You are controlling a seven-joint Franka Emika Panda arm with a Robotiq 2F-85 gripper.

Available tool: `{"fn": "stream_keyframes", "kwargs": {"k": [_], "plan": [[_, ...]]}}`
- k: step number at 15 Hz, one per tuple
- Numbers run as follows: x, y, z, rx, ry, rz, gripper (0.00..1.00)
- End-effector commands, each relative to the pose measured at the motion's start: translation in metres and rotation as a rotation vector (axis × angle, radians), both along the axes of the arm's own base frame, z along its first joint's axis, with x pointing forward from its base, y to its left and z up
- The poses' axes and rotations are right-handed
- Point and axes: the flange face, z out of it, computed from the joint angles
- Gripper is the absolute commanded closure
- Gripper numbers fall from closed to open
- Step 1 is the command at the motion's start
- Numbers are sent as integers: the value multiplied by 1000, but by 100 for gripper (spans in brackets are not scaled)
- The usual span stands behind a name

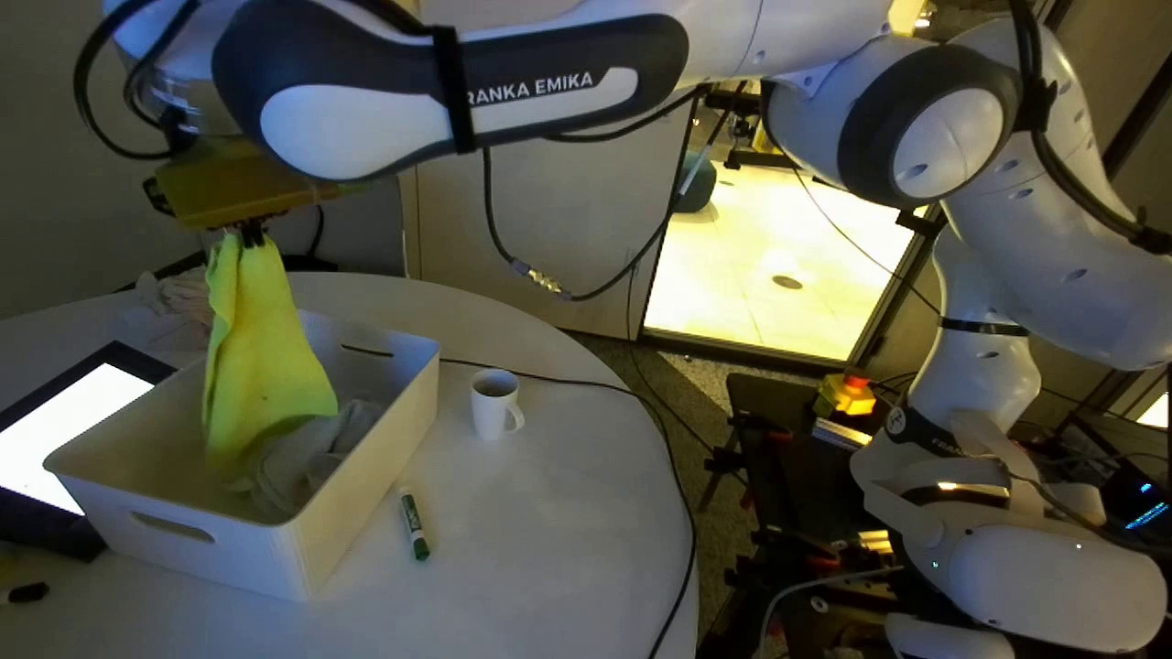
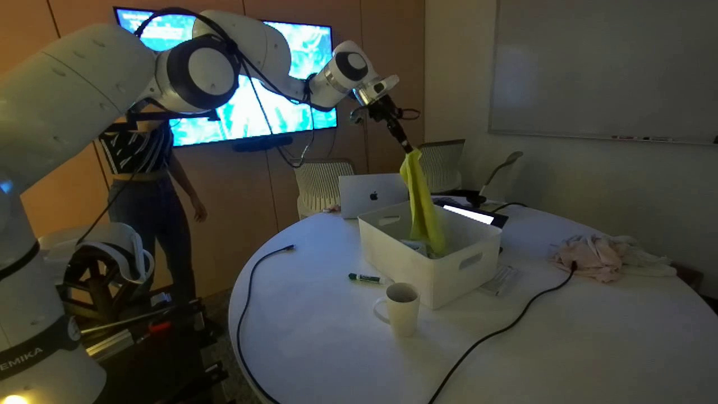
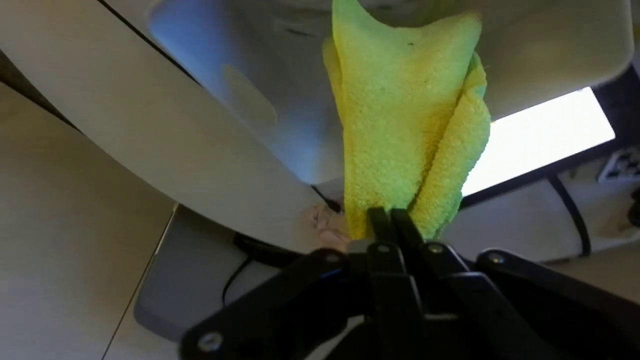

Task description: Put all the towels in the basket and the other objects in the white mug

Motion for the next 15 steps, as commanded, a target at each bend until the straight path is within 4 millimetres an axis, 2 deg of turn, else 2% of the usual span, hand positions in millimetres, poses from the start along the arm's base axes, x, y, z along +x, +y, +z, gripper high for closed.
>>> {"fn": "stream_keyframes", "kwargs": {"k": [1, 3, 9, 11, 14, 15], "plan": [[1, 4, -23, 2, 158, 133, 61], [-8, 12, -27, -7, 247, 213, 45], [-44, 28, 0, -25, 441, 449, 0], [-60, 26, -5, -16, 498, 504, 0], [-77, 12, -26, 8, 574, 514, 0], [-90, 20, -26, 15, 593, 507, 0]]}}
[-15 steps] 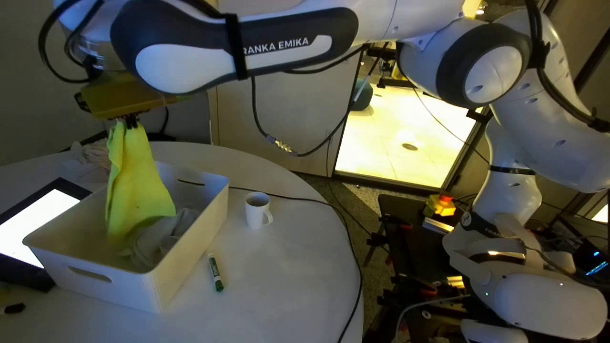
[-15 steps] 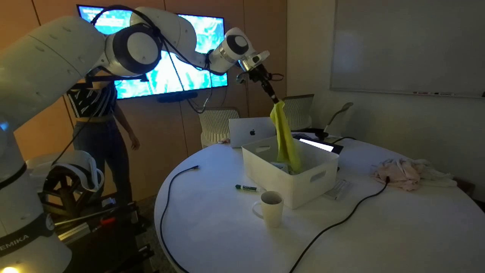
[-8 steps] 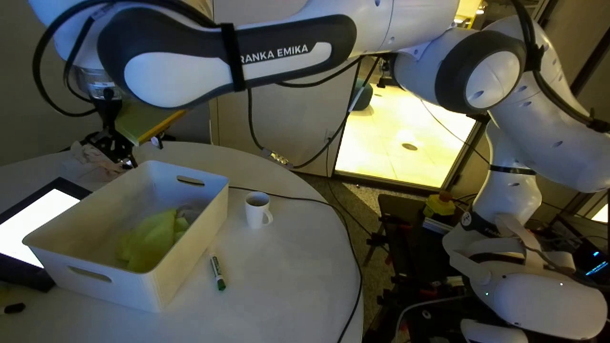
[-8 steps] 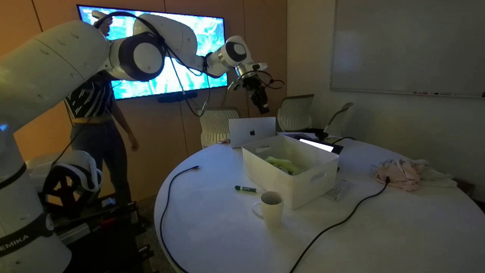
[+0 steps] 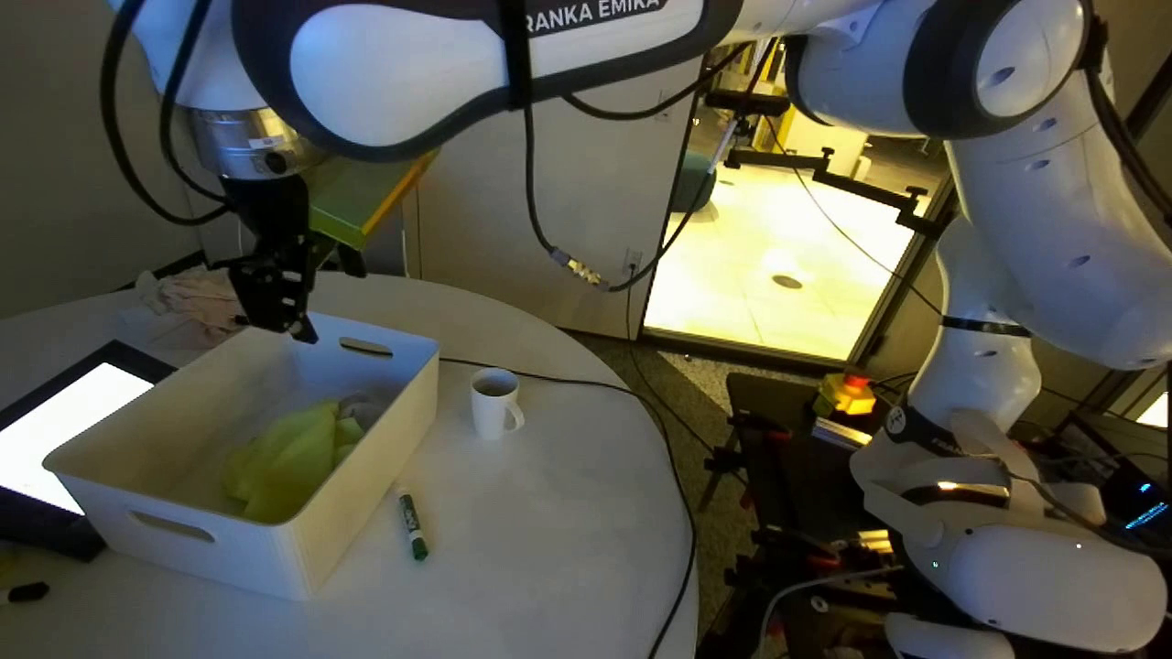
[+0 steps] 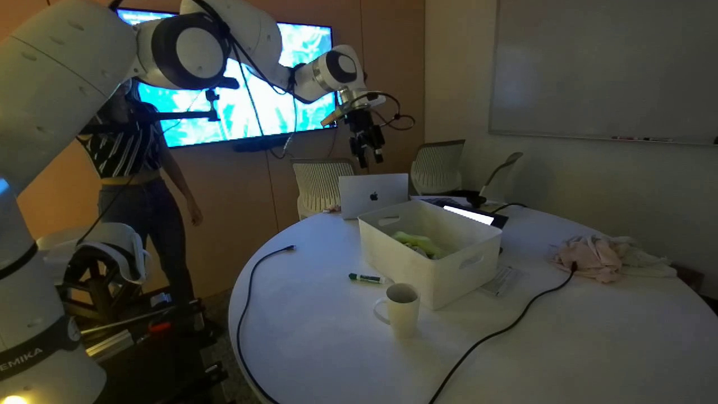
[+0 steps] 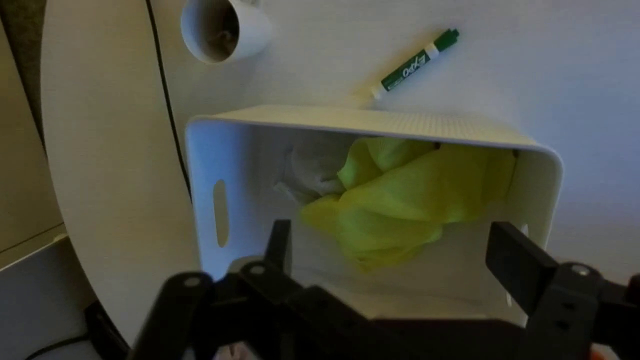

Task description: Put all the towels in the basket and the other objects in the white mug

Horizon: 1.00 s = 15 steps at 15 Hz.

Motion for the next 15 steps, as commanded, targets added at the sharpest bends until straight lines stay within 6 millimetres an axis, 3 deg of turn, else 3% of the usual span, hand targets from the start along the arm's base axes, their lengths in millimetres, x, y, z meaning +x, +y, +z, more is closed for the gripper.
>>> {"fn": "stream_keyframes", "kwargs": {"k": [1, 8, 13, 15], "plan": [[-36, -12, -13, 32, 93, 16, 0], [-82, -52, -105, 117, 181, -28, 0], [-131, -79, -179, 161, 166, 23, 0], [-140, -83, -206, 183, 137, 71, 0]]}}
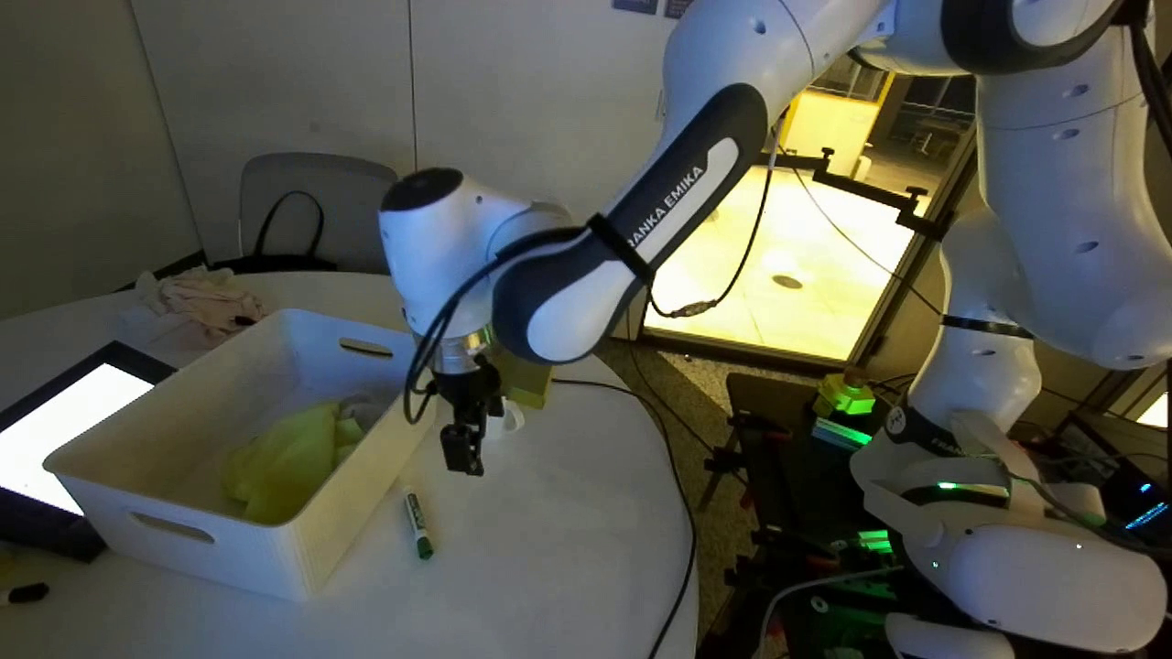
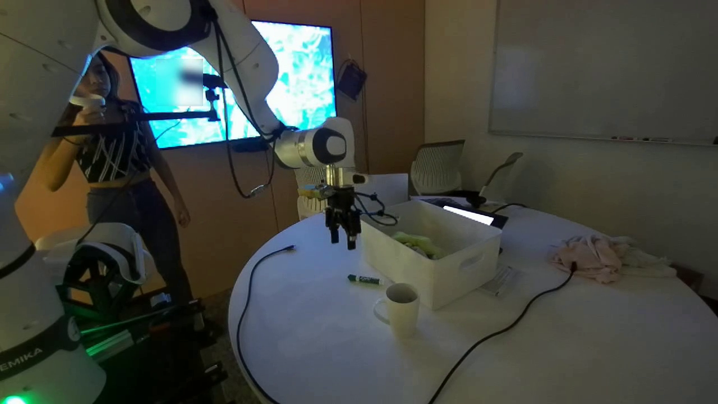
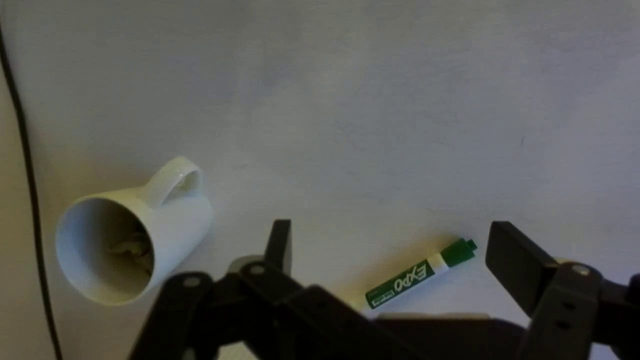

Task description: Put all the towels in the basket and the other objects in the white mug

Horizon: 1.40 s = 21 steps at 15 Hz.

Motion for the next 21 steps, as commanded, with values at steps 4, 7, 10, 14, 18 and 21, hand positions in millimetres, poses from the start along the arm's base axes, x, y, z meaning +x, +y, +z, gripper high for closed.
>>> {"fn": "stream_keyframes", "kwargs": {"k": [4, 7, 10, 14, 18, 21], "plan": [[-23, -12, -39, 129, -129, 74, 0], [-11, -6, -49, 190, -155, 33, 0], [-3, 6, -59, 222, -154, -9, 0], [8, 26, -73, 255, -154, -49, 0], [21, 44, -86, 265, -177, -73, 0], [28, 54, -93, 273, -200, -108, 0]]}}
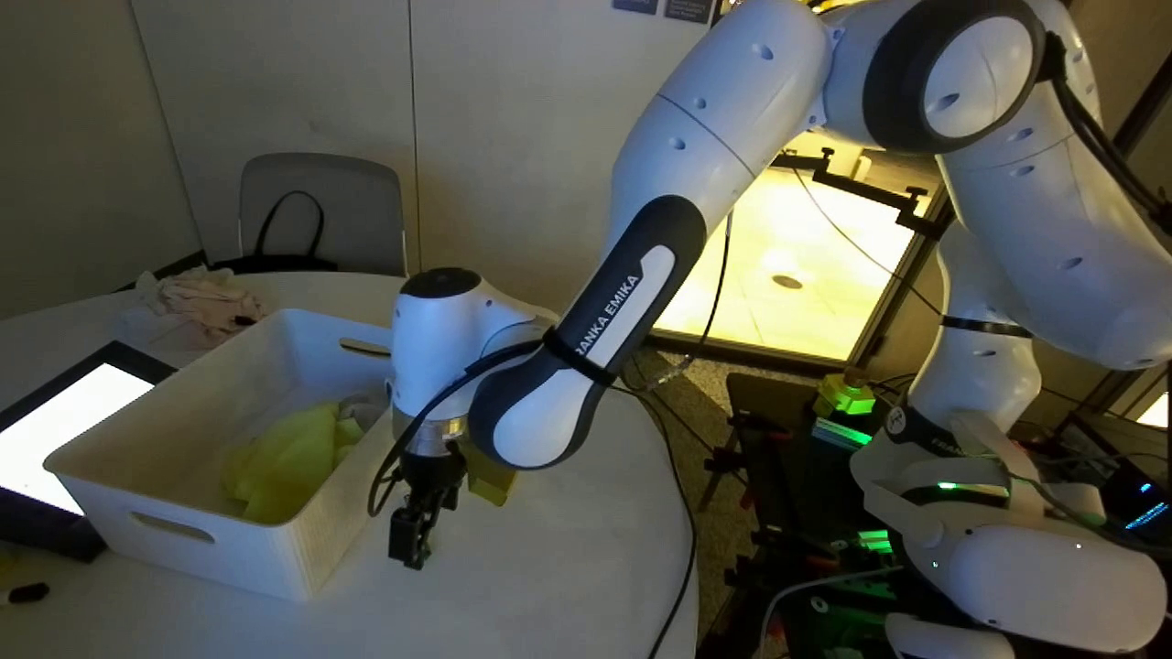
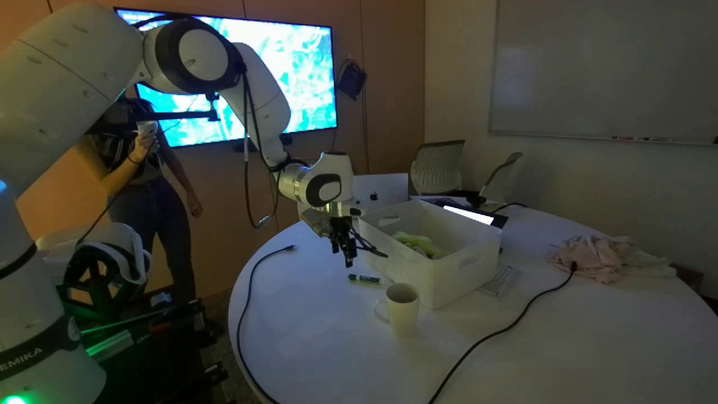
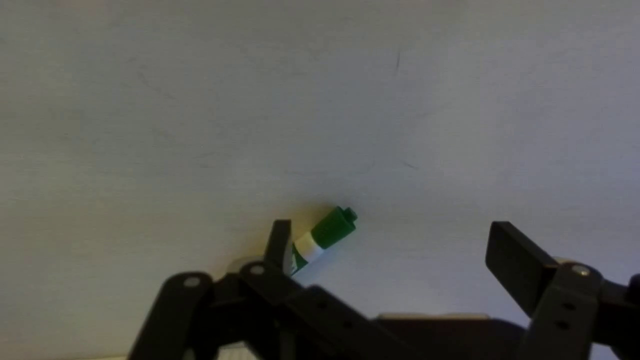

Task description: Put all the towels in the basket and the other objects in the white mug

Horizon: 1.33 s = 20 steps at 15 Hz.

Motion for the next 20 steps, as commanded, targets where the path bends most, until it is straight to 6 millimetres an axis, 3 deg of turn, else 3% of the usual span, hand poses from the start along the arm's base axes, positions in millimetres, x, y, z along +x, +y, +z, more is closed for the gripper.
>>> {"fn": "stream_keyframes", "kwargs": {"k": [1, 12, 20], "plan": [[16, 12, -7, 23, -46, -64, 0], [35, 3, -40, -56, -68, -272, 0], [37, -17, -61, -69, -47, -391, 0]]}}
